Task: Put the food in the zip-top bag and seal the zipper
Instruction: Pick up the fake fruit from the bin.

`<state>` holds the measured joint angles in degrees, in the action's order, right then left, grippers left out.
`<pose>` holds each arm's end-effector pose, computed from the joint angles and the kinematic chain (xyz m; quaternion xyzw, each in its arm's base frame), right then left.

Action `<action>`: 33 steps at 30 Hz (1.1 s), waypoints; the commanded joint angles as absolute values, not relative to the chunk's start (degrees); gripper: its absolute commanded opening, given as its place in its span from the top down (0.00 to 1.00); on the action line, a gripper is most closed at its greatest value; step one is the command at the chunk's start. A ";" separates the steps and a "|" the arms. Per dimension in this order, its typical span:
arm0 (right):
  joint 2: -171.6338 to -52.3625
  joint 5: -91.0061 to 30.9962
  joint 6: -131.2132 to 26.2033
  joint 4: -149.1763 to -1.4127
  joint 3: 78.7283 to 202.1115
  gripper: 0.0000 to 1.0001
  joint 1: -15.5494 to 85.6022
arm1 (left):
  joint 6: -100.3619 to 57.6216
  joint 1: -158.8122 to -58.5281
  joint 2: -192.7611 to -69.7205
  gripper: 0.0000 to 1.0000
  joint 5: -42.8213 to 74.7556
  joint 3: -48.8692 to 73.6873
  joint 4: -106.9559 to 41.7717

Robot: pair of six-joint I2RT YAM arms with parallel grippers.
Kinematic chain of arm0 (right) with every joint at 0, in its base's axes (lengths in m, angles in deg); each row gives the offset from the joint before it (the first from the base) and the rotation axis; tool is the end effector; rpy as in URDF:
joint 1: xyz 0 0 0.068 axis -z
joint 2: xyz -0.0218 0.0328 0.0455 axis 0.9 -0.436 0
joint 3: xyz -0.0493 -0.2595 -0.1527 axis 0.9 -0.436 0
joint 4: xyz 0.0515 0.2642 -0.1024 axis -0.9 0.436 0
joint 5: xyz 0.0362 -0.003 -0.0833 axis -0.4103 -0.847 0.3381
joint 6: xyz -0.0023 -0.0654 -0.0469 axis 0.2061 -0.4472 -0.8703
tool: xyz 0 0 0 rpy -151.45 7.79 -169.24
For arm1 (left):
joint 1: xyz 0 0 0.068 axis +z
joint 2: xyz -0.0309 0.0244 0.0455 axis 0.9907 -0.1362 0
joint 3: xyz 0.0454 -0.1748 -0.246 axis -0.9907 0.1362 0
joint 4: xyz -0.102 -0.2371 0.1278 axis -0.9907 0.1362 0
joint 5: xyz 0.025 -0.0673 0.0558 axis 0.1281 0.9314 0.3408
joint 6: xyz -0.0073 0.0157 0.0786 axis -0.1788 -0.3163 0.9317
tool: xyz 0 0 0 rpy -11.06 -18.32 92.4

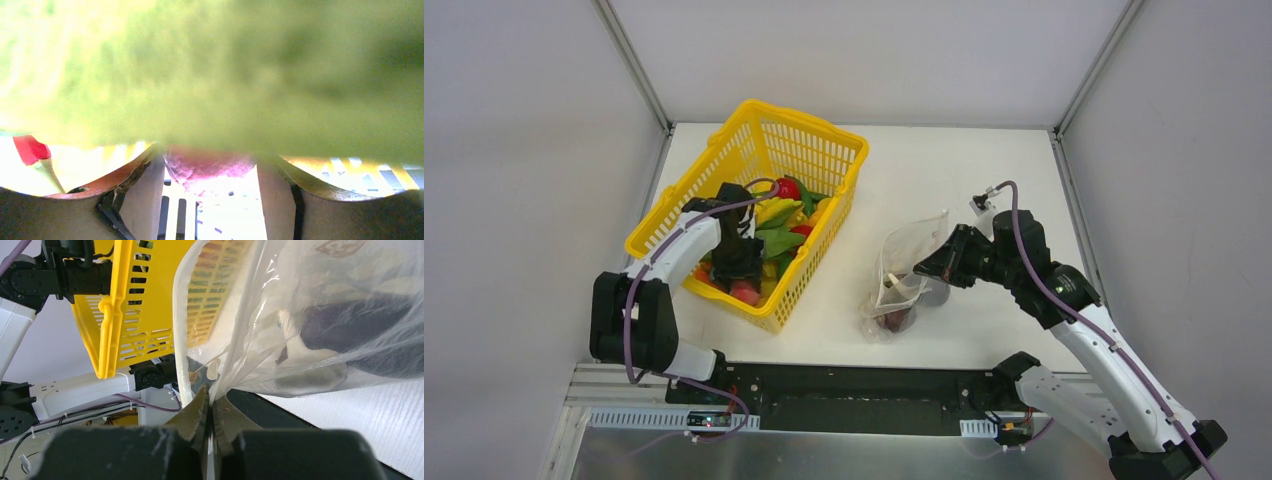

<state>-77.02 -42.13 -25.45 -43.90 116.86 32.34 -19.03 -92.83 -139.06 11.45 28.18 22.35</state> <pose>0.1614 0.1280 0.3546 -0.0759 0.8371 0.4053 0.3596 0.2758 -0.0565 0.1979 0.0153 0.9953 -0.0476 0.0830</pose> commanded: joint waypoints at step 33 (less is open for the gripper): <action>-78.38 -42.58 -24.69 -45.52 120.42 0.95 32.10 | -28.92 -107.05 -122.39 0.62 14.42 23.66 15.26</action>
<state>-78.40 -41.91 -25.04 -43.49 117.36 32.34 -32.51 -107.25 -127.16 13.07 24.07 12.45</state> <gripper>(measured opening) 0.046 0.600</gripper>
